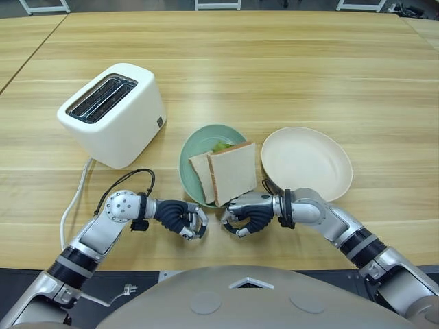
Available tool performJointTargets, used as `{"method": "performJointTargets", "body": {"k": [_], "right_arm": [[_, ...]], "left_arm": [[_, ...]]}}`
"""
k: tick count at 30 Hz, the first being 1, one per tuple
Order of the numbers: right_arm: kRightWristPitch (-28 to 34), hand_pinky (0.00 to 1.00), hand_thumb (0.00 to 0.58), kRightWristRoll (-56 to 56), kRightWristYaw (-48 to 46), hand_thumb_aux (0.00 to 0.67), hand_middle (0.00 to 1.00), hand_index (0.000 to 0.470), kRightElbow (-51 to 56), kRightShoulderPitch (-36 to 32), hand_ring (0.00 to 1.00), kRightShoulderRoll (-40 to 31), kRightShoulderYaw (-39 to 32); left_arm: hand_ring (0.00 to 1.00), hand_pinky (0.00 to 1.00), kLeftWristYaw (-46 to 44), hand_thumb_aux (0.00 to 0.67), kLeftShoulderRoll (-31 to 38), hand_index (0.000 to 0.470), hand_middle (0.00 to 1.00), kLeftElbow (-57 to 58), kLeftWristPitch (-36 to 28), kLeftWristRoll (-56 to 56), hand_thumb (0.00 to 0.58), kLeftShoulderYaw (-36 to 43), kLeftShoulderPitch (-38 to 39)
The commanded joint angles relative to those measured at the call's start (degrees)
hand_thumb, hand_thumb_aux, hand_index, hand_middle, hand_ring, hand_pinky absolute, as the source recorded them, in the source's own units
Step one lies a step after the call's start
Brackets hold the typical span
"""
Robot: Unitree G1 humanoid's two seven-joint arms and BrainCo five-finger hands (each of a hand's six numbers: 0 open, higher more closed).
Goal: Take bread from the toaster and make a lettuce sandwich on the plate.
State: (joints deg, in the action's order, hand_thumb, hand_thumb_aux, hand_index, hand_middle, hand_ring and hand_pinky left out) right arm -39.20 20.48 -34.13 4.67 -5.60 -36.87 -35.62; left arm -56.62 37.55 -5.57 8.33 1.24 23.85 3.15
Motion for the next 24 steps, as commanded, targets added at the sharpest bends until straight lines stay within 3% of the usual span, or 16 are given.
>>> {"method": "performJointTargets", "body": {"k": [1,14,24], "right_arm": [[1.7,1.00,0.580,4.2,1.1,0.670,1.00,0.470,2.8,0.3,1.00,1.2,0.5],[1.3,1.00,0.580,13.9,16.4,0.670,1.00,0.470,8.2,-3.8,1.00,6.9,5.5],[-0.8,1.00,0.580,19.8,36.4,0.670,1.00,0.470,33.7,-22.1,1.00,17.3,6.2]], "left_arm": [[1.00,1.00,4.9,0.670,-0.8,0.470,1.00,6.2,-1.4,7.9,0.580,2.4,0.6],[1.00,1.00,14.4,0.670,-3.6,0.470,1.00,10.6,0.3,11.2,0.580,3.4,-1.0],[1.00,1.00,28.7,0.670,-12.1,0.470,1.00,25.6,4.1,14.5,0.580,1.1,-10.3]]}}
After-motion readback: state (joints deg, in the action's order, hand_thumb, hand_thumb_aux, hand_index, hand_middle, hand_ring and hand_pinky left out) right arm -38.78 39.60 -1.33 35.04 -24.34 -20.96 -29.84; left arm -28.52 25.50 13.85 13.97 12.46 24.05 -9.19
